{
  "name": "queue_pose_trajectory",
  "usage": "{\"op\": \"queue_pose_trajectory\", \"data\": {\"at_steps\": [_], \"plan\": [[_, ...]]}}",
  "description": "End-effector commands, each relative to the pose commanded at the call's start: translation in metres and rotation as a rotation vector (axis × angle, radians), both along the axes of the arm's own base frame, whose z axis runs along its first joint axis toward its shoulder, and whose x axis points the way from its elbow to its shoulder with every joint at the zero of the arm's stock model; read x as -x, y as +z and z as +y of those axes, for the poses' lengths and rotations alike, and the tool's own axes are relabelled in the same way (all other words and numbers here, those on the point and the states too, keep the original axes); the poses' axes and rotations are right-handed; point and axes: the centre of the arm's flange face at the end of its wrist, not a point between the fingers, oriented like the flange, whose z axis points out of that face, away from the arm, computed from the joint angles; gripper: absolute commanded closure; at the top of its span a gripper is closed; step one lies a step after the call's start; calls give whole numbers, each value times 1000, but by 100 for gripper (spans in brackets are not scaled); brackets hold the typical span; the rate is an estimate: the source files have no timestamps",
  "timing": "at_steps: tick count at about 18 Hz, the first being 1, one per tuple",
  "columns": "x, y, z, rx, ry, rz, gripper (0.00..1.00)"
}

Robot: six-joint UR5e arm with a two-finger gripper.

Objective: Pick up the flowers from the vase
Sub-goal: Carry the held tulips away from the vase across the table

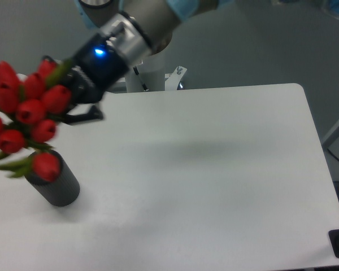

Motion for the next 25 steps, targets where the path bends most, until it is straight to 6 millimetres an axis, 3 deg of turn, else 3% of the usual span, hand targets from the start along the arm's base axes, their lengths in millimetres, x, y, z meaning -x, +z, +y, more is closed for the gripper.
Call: {"op": "queue_pose_trajectory", "data": {"at_steps": [5, 13, 16, 25], "plan": [[84, -31, -22, -17, 66, 75, 77], [154, -67, -56, -19, 123, 154, 77], [168, -72, -63, -19, 135, 174, 77], [170, -83, -65, -3, 126, 229, 78]]}}
